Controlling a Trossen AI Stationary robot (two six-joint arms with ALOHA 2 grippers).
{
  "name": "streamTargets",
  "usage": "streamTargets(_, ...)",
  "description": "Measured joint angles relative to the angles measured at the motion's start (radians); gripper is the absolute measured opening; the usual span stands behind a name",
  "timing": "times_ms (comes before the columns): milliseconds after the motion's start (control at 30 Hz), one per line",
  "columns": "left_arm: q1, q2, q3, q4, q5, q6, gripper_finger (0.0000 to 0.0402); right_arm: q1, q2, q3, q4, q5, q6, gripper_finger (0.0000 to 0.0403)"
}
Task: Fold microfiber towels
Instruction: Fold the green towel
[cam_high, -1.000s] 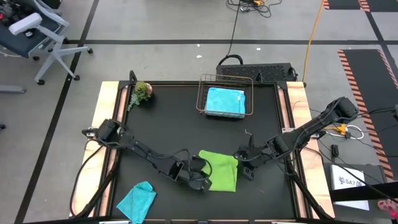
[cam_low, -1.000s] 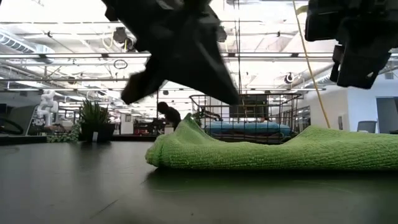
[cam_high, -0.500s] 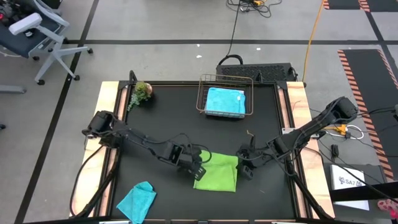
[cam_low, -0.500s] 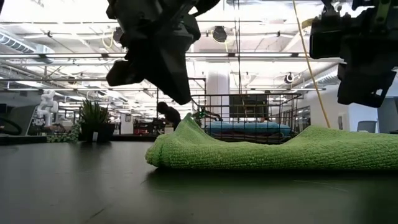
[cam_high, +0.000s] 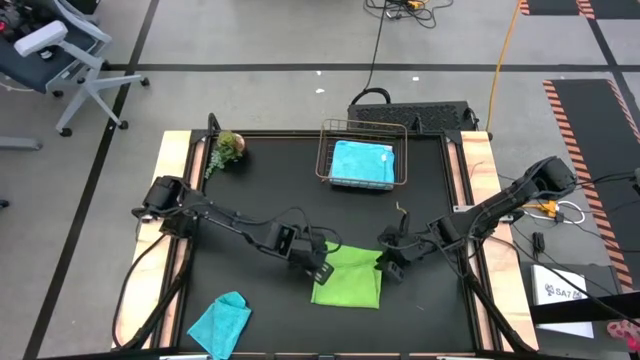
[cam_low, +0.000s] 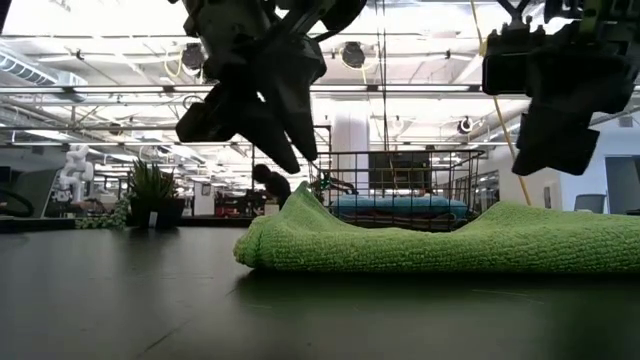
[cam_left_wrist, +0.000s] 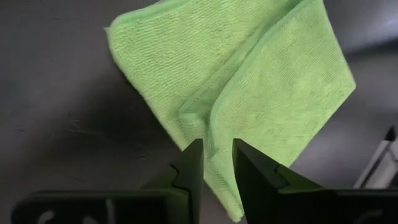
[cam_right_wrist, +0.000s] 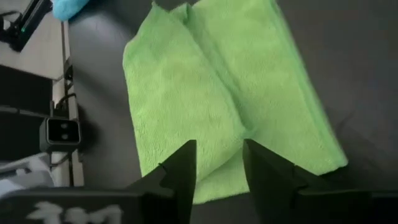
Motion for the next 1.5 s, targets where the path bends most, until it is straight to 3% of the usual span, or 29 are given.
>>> streamTargets(500, 0.0, 0.0, -0.013, 0.049, 0.022, -0.068, 0.0088, -0.006, 0.168, 0.0, 0.084, -0.119, -0.001, 0.0139)
streamTargets(1500, 0.01, 0.011, -0.013, 0.082, 0.092, 0.094, 0.0088, -0.008, 0.17, 0.0, 0.142, -0.116, 0.003, 0.0139)
